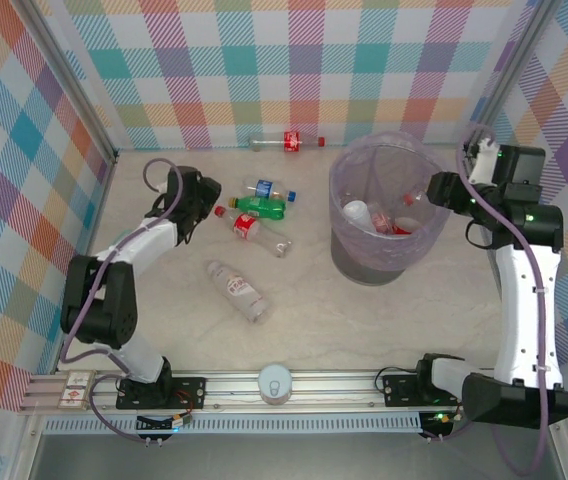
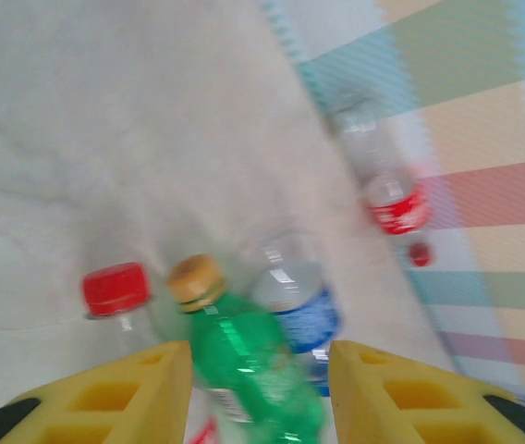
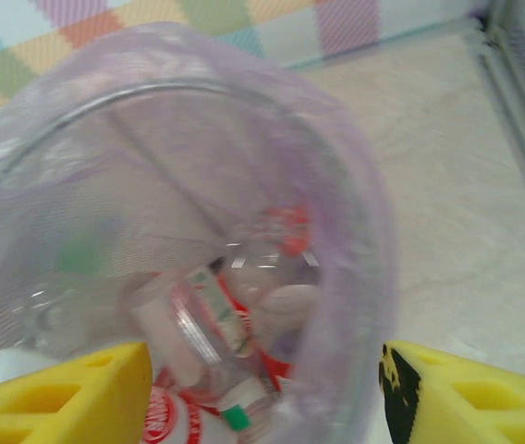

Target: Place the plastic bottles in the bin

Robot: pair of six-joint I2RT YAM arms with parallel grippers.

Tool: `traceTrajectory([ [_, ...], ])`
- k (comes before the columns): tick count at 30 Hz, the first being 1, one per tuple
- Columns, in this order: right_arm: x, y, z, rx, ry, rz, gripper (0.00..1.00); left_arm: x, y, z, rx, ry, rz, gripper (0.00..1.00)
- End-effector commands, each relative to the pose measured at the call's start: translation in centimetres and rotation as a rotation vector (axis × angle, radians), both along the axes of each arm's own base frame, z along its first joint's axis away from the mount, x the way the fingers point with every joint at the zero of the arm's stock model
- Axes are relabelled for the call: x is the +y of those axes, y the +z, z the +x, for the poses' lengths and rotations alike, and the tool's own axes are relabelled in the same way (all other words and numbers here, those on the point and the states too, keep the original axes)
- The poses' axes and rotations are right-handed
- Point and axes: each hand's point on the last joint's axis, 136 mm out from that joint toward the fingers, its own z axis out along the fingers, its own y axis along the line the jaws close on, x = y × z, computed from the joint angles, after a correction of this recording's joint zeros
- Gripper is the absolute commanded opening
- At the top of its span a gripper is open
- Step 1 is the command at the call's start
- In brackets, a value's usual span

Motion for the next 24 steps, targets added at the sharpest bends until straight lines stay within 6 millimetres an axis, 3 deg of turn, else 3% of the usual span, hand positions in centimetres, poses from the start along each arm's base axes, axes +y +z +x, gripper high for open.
traceTrajectory([
  [1, -0.9, -0.1, 0.5, -0.017, -0.02, 0.07, 0.66, -1.1, 5.9, -0.4, -0.124, -0.029, -0.003, 0.42],
  [4, -1.6, -1.6, 1.1, 0.007, -0.033, 0.116, 0.65, -1.8, 7.8, -1.6, -0.139, -0.055, 0.052, 0.43],
  [6, -1.4, -2.3, 1.6, 0.009, -0.014, 0.163, 0.63, -1.6, 7.3, -2.6, -0.118, -0.053, 0.077, 0.46],
  [10, -0.8, -3.7, 2.3, 0.028, 0.023, 0.229, 0.56, -3.0, 3.4, -4.4, -0.025, -0.09, 0.06, 0.69],
  [14, -0.3, -4.3, 2.6, 0.032, 0.047, 0.262, 0.5, -4.4, -0.8, -6.8, 0.104, -0.126, 0.135, 0.79],
  [19, -0.2, -4.8, 2.6, 0.043, 0.056, 0.259, 0.43, -3.0, -2.9, -11.7, 0.214, -0.155, 0.3, 0.92],
  [22, -0.2, -5.2, 2.7, 0.048, 0.06, 0.264, 0.38, -1.3, -1.6, -14.8, 0.251, -0.162, 0.413, 1.0],
  [24, -0.1, -5.4, 2.8, 0.049, 0.063, 0.272, 0.37, -0.7, -1.2, -17.0, 0.273, -0.166, 0.433, 1.0],
])
